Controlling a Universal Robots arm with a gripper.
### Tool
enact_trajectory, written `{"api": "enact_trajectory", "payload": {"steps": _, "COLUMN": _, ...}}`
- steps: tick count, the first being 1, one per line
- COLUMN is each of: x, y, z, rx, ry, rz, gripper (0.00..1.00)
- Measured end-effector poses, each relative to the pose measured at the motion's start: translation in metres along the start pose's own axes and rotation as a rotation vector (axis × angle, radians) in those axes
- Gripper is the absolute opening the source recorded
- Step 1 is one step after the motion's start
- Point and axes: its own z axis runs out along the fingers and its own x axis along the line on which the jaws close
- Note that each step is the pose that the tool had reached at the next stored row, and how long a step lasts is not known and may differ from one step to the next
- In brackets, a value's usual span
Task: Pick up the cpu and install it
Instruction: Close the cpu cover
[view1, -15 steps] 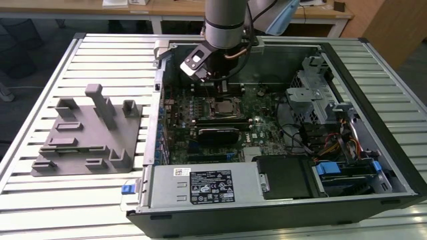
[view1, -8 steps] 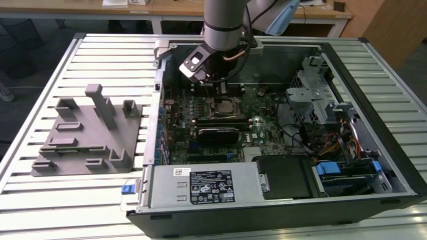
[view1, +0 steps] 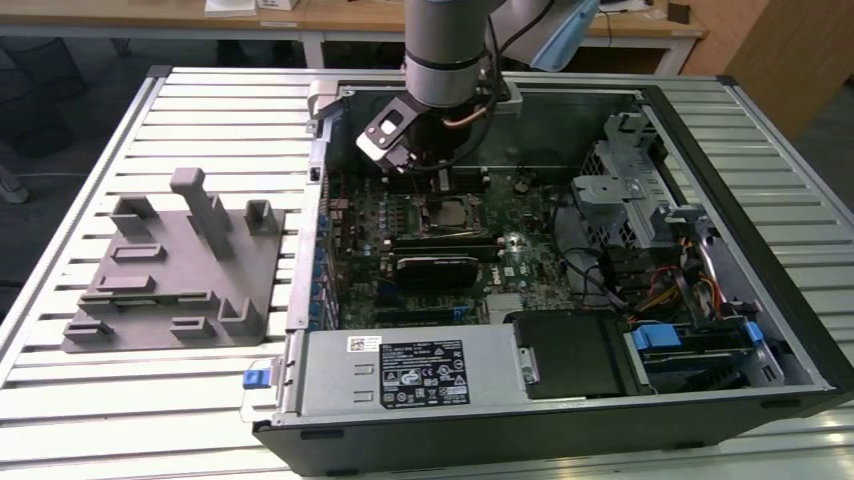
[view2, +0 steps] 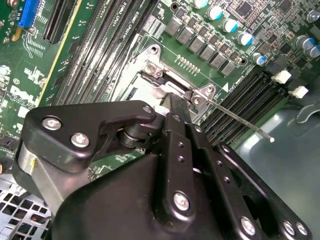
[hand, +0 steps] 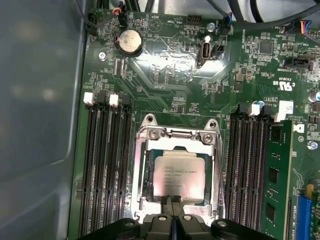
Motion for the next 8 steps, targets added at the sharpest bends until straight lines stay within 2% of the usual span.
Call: {"api": "enact_trajectory", "payload": {"steps": 8, "x": 0.0001, "y": -0.0003, "z": 0.0060, "rx": 0.0000, "ry": 0.0001, "rz": -0.002, "gripper": 0.11}}
